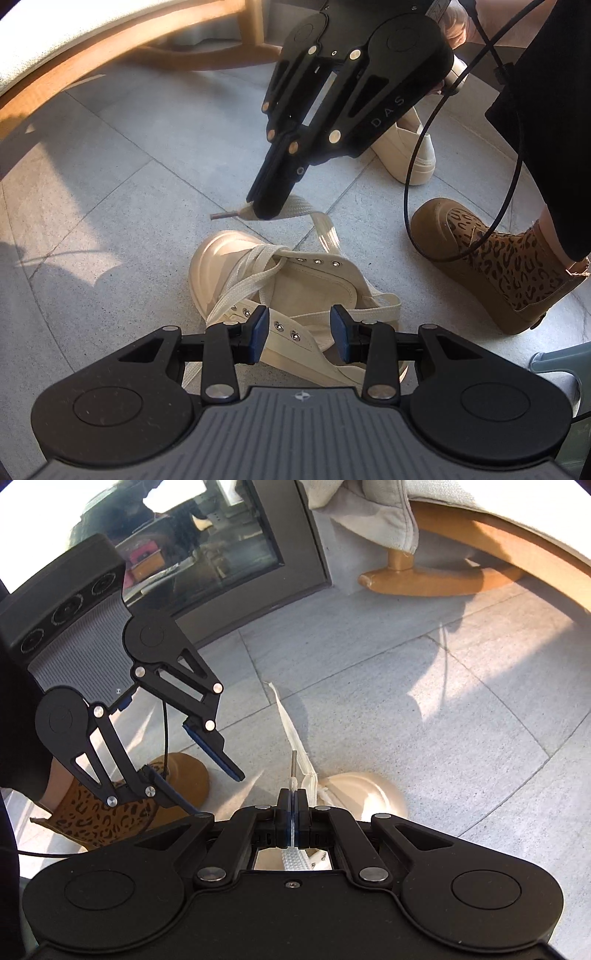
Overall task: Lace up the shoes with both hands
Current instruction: 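Grasp the lace tip with the right gripper and lift it upward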
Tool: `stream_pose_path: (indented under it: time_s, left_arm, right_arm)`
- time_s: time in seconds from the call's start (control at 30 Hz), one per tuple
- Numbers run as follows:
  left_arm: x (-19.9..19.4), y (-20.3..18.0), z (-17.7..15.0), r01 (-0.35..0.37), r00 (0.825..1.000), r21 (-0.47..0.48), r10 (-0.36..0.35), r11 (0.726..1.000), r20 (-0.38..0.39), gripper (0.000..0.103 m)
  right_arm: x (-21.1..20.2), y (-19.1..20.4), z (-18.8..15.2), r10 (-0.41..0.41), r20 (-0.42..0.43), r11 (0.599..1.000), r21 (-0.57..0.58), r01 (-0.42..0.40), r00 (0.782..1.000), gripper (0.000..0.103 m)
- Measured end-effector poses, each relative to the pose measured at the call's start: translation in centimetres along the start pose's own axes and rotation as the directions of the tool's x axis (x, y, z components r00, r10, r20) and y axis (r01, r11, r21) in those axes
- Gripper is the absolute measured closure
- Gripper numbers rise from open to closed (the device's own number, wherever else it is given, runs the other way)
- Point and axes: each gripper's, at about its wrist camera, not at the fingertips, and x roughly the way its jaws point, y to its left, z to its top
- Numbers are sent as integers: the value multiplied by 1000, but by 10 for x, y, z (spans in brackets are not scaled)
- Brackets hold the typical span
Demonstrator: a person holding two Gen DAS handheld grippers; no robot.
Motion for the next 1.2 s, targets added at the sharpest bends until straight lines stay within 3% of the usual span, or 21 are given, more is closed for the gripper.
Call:
stream_pose_path:
  time_s: [0.17,0.47,0.73,0.8,0.9,1.03,1.1,1.2]
  left_arm:
    - [-3,3,-1,-4,1000,0,4,1000,9,68]
    - [-1,2,-9,-36,999,-4,36,999,15,68]
    - [-39,11,-11,-78,983,-47,84,996,165,68]
    - [-51,13,-6,-83,973,-51,92,995,210,68]
    - [-80,19,7,-70,944,-69,88,995,319,68]
    - [-107,27,22,5,887,-115,49,993,458,68]
    - [-114,29,28,62,851,-147,25,987,525,68]
    - [-118,32,32,98,831,-176,16,979,556,68]
  right_arm:
    - [-39,3,23,-52,59,999,6,52,997,103]
    - [-114,20,78,-219,5,973,-67,219,976,103]
    - [-156,56,123,-269,42,957,-100,272,962,103]
    - [-157,63,130,-257,41,959,-108,260,965,103]
    - [-150,74,136,-248,13,959,-137,248,969,103]
    - [-137,78,138,-217,-17,969,-125,213,976,103]
    - [-130,79,137,-204,-31,973,-117,200,978,103]
    - [-120,82,137,-190,-52,977,-112,183,980,103]
